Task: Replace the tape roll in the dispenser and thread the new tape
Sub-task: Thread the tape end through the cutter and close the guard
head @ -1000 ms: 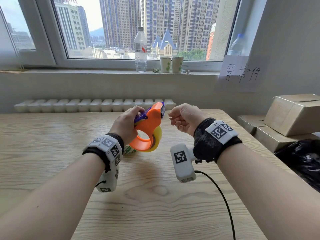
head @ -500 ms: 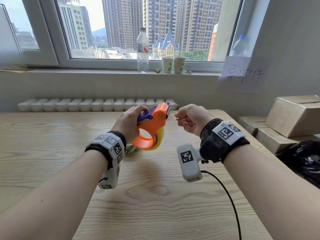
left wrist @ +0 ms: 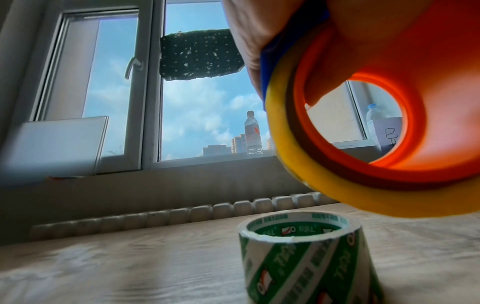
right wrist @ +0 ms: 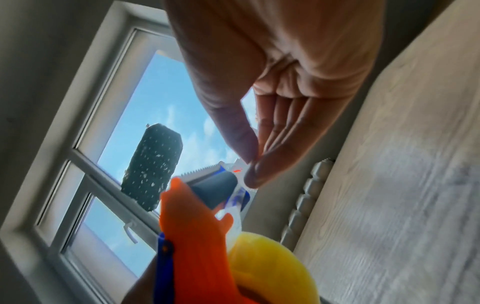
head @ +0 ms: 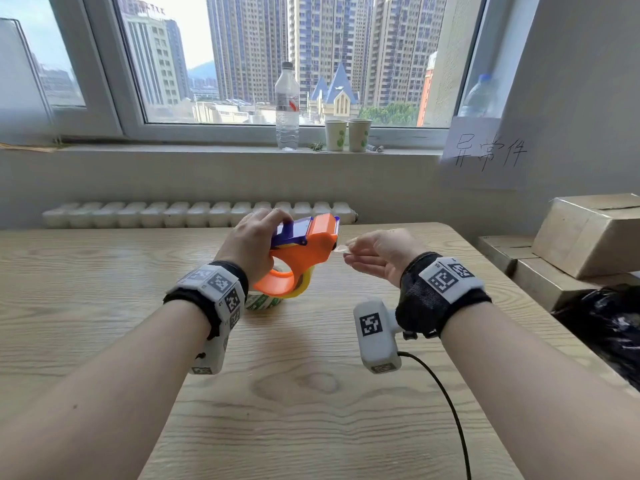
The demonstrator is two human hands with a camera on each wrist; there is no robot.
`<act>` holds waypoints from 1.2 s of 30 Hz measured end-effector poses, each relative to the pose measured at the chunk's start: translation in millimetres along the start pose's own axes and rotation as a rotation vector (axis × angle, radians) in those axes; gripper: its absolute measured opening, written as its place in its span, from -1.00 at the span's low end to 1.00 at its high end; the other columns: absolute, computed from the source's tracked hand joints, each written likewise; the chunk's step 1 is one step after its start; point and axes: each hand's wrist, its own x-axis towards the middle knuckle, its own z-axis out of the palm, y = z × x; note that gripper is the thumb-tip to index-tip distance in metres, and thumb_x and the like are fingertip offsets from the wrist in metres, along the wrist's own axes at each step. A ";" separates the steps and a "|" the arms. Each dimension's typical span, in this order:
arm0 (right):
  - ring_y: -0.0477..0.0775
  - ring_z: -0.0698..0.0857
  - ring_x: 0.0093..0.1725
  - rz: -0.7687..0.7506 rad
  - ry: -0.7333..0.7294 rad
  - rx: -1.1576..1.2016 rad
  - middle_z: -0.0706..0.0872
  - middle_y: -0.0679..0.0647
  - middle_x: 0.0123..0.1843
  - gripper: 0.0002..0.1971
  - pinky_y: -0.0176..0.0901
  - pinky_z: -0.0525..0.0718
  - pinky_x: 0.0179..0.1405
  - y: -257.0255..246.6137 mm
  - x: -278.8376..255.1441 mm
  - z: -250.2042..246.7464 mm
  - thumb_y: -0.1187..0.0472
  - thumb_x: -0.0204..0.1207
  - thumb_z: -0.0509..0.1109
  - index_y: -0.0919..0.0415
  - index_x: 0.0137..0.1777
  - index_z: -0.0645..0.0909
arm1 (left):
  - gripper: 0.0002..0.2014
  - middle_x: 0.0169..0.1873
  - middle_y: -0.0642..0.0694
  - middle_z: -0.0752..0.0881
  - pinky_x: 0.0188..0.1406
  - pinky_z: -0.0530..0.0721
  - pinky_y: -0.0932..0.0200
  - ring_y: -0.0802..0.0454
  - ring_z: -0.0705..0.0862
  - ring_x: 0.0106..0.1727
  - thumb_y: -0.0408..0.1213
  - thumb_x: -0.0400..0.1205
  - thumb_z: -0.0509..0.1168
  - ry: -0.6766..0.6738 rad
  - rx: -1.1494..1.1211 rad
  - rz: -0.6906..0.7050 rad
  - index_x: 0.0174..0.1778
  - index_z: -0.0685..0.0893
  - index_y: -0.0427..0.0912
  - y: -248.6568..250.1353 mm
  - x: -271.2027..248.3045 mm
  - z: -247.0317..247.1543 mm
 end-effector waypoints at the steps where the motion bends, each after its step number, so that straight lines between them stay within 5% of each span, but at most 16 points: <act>1: -0.02 0.75 -0.57 0.026 -0.014 0.039 0.75 0.23 -0.37 -0.93 -0.29 0.77 -0.50 2.4 1.0 -0.9 0.51 0.43 0.35 0.45 -0.13 0.65 | -0.47 -0.07 -0.14 0.59 -0.04 0.38 0.20 -0.15 0.54 0.06 -0.71 0.38 0.15 -0.001 0.018 0.009 0.19 0.59 -0.17 -0.1 -0.6 -0.3; 10: -0.13 0.65 -0.58 0.095 -0.015 0.011 0.69 0.03 -0.65 -0.83 -0.40 0.67 -0.55 5.7 3.1 3.2 0.34 0.48 0.45 0.30 -0.35 0.64 | -0.45 0.03 -0.16 0.62 -0.03 0.39 0.19 -0.15 0.53 0.13 -0.70 0.38 0.16 -0.007 0.073 0.047 0.23 0.58 -0.15 4.5 -1.9 1.8; 15: -0.10 0.56 -0.51 0.085 0.070 -0.083 0.65 0.11 -0.43 -0.80 -0.38 0.53 -0.52 1.4 4.8 6.1 0.32 0.51 0.40 0.32 -0.35 0.63 | -0.44 0.07 -0.16 0.63 0.08 0.47 0.10 -0.16 0.53 0.18 -0.67 0.41 0.16 -0.021 0.079 0.058 0.28 0.57 -0.11 6.4 -0.8 2.4; 36: -0.07 0.54 -0.53 0.016 0.216 -0.219 0.63 0.14 -0.44 -0.85 -0.35 0.54 -0.50 0.2 18.2 -9.7 0.37 0.45 0.47 0.42 -0.31 0.64 | -0.44 0.08 -0.23 0.65 0.13 0.53 -0.02 -0.23 0.55 0.17 -0.63 0.42 0.24 -0.079 0.143 0.119 0.33 0.57 -0.14 -3.8 -1.4 -1.6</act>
